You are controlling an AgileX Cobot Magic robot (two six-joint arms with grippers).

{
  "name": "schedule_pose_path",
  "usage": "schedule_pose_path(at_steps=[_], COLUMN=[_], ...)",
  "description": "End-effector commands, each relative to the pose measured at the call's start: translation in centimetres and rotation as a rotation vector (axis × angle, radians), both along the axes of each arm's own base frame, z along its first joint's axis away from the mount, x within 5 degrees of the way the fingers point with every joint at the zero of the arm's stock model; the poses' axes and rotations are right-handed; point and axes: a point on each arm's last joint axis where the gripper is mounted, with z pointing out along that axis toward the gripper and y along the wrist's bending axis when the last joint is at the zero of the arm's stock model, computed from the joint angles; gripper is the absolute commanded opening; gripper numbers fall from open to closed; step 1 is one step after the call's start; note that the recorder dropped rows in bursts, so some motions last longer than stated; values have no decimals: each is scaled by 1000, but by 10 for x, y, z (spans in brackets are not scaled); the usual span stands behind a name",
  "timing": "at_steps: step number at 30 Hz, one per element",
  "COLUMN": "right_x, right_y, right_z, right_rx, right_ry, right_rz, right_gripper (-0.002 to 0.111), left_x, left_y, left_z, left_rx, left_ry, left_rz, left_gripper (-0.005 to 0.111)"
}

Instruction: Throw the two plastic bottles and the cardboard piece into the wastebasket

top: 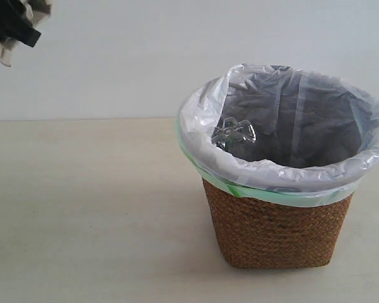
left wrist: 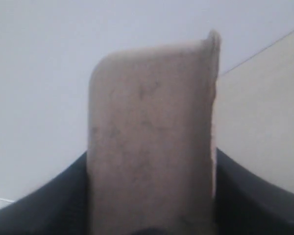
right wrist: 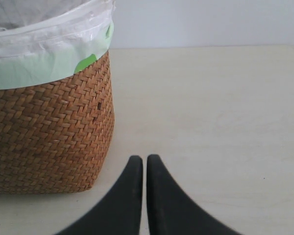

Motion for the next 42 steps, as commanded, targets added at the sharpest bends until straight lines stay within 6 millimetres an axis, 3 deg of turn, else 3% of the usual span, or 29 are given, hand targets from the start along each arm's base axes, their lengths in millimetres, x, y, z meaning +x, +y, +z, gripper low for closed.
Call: schedule_pose_path(at_steps=[1, 2, 3, 8, 10, 14, 26, 28, 32, 37, 42], right_x=[0, 0, 0, 0, 0, 0, 0, 0, 0, 0, 0], right_y=[-1, -1, -1, -1, -1, -1, -1, -1, -1, -1, -1], right_z=[1, 1, 1, 1, 1, 1, 1, 1, 1, 1, 1], right_rx=[-10, -10, -10, -10, -10, -10, -10, -10, -10, -10, -10], right_ry=[-14, -14, -14, -14, -14, -14, -14, -14, -14, -14, -14], right_rz=[-6, -6, -6, -6, -6, -6, -6, -6, -6, -6, -6], right_gripper=[0, 0, 0, 0, 0, 0, 0, 0, 0, 0, 0], left_x=[3, -2, -6, -47, -64, -74, -69, -66, -64, -71, -96], left_y=[-29, -55, -69, -136, -156, -166, -160, -156, -143, -126, -107], left_z=[-34, -36, -32, 30, 42, 33, 30, 28, 14, 1, 2], left_rx=[-27, -82, -121, -390, -394, -370, -337, -319, -206, -158, -224], left_ry=[205, 212, 189, -68, -56, 82, 89, 105, 224, 311, 249], left_rz=[-159, -274, -335, -636, -764, -831, -775, -722, -581, -492, -470], left_gripper=[4, 11, 16, 71, 81, 80, 78, 64, 5, 4, 4])
